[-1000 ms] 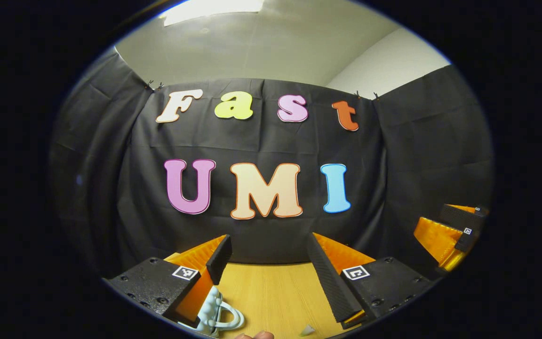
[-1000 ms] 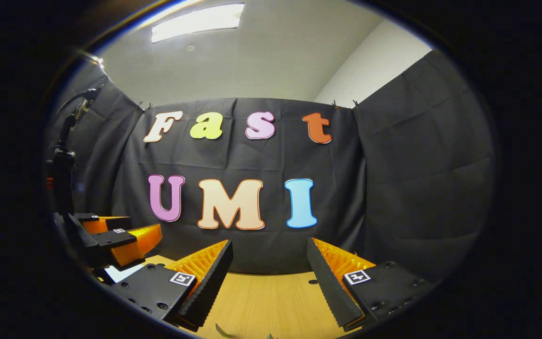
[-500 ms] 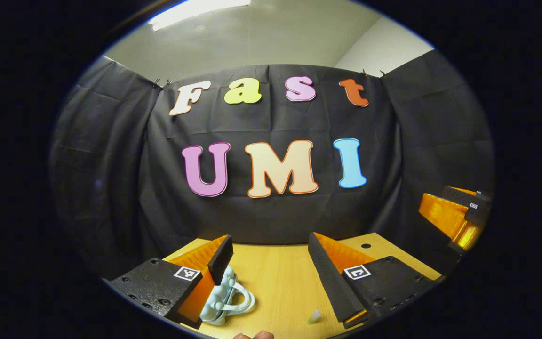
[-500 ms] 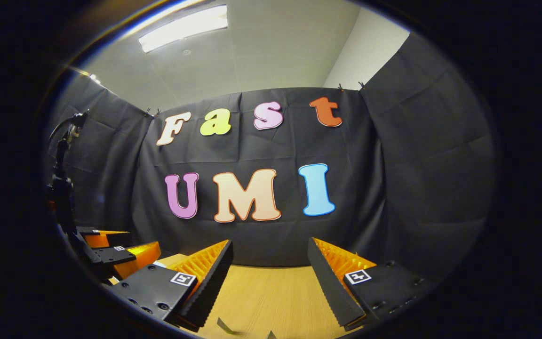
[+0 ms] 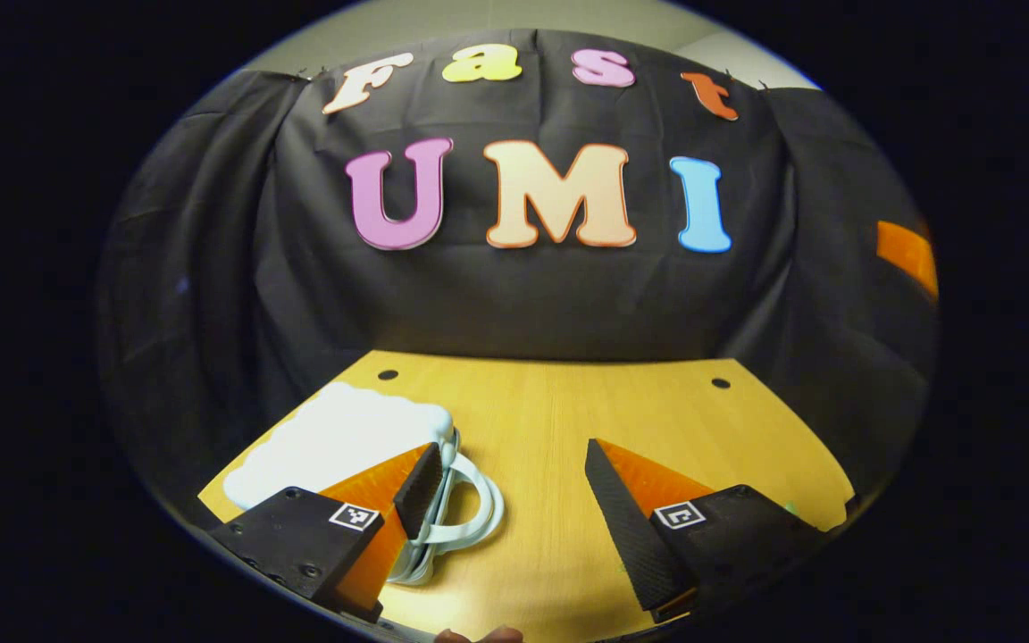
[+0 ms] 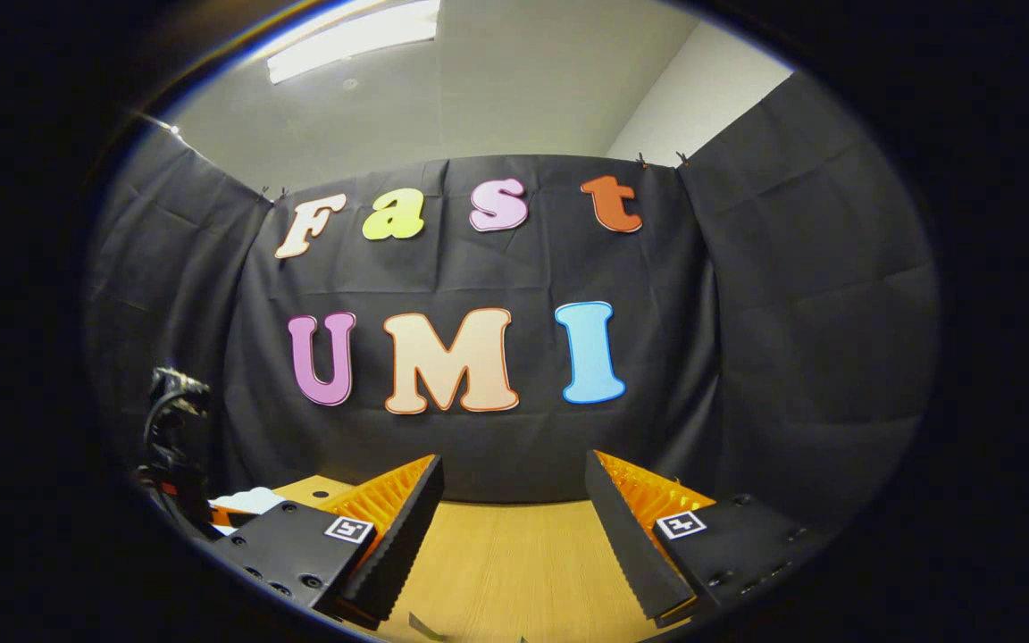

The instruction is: First open the suitcase, pack the skin care products into it, and then close the suitcase.

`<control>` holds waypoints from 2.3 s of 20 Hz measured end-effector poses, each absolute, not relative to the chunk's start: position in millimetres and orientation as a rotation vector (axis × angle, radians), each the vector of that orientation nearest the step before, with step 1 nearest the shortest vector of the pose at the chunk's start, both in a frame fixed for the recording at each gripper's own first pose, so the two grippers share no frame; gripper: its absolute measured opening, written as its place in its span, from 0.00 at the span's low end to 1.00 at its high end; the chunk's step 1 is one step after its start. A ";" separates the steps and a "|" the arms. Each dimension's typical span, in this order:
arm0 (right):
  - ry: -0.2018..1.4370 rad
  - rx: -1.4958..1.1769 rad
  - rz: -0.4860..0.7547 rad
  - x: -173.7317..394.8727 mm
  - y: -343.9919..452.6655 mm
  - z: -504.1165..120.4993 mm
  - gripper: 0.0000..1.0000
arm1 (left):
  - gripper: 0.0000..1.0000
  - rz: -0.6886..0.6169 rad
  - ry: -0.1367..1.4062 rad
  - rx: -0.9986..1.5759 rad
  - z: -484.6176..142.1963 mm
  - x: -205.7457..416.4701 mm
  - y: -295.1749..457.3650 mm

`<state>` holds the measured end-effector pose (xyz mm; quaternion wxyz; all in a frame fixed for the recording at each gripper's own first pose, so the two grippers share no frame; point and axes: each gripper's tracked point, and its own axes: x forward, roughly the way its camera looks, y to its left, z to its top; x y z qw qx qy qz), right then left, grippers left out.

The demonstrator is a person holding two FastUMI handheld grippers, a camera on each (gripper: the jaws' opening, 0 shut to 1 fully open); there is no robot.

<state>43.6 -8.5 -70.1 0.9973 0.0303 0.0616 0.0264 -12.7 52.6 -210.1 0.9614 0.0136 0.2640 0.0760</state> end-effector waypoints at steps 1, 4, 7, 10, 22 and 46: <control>0.131 0.051 0.039 44.5 -8.5 -72.6 0.98 | 0.96 0.141 0.566 0.042 -221.6 -7.9 54.8; 0.158 0.006 0.013 46.1 -5.6 -78.4 0.98 | 0.96 0.101 0.643 0.067 -253.8 3.0 58.6; 0.159 -0.069 0.000 46.3 -3.0 -77.0 0.98 | 0.95 0.084 0.743 0.043 -289.4 5.5 60.1; 0.187 -0.093 0.008 44.3 8.2 -84.0 0.99 | 0.95 0.070 0.819 -0.013 -314.2 10.0 57.8; 0.245 -0.122 -0.044 43.1 -7.8 -95.7 0.98 | 0.96 0.094 1.039 -0.036 -373.0 16.3 71.7; 0.186 -0.064 -0.010 33.2 -3.7 -89.2 0.99 | 0.00 -0.002 1.090 -0.038 -327.2 20.0 85.2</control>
